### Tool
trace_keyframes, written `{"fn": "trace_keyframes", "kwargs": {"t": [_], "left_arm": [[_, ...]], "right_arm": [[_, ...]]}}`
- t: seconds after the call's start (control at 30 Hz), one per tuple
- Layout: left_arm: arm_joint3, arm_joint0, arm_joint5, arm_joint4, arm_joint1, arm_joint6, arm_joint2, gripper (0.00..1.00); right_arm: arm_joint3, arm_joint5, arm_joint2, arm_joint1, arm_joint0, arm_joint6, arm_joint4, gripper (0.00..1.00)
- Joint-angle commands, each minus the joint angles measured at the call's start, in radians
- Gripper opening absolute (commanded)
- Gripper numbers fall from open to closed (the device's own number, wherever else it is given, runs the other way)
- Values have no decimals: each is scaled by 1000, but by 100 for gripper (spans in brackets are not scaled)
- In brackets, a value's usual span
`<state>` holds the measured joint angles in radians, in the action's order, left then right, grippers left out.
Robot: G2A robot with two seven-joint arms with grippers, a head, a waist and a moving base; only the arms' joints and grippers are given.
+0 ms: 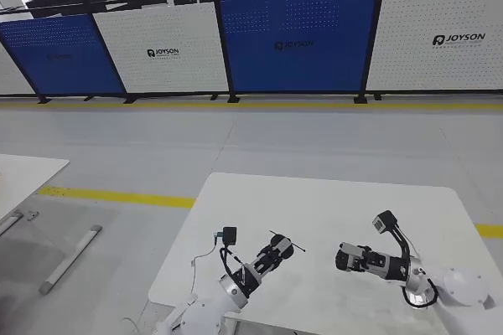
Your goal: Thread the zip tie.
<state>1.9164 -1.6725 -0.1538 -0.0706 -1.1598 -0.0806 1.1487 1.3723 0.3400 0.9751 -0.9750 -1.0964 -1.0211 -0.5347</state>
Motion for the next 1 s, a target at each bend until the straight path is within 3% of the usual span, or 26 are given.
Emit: {"fn": "trace_keyframes", "kwargs": {"t": [0.0, 0.3, 0.43, 0.57, 0.63, 0.97], "left_arm": [[-50, 32, -4, -18, -7, 27, -31, 0], [-54, 35, -4, -17, -8, 29, -34, 0], [-67, 35, 14, -45, -5, -31, -49, 0], [-100, 31, 12, -173, -1, -24, -66, 0], [-102, 30, -3, -137, -5, -10, -76, 0], [-102, 30, -2, -129, -6, -6, -77, 0]], "right_arm": [[0, 0, 0, 0, 0, 0, 0, 100], [0, 0, 0, 0, 0, 0, 0, 100], [0, 0, 0, 0, 0, 0, 0, 100], [0, 0, 0, 0, 0, 0, 0, 100], [0, 0, 0, 0, 0, 0, 0, 100], [0, 0, 0, 0, 0, 0, 0, 100]]}}
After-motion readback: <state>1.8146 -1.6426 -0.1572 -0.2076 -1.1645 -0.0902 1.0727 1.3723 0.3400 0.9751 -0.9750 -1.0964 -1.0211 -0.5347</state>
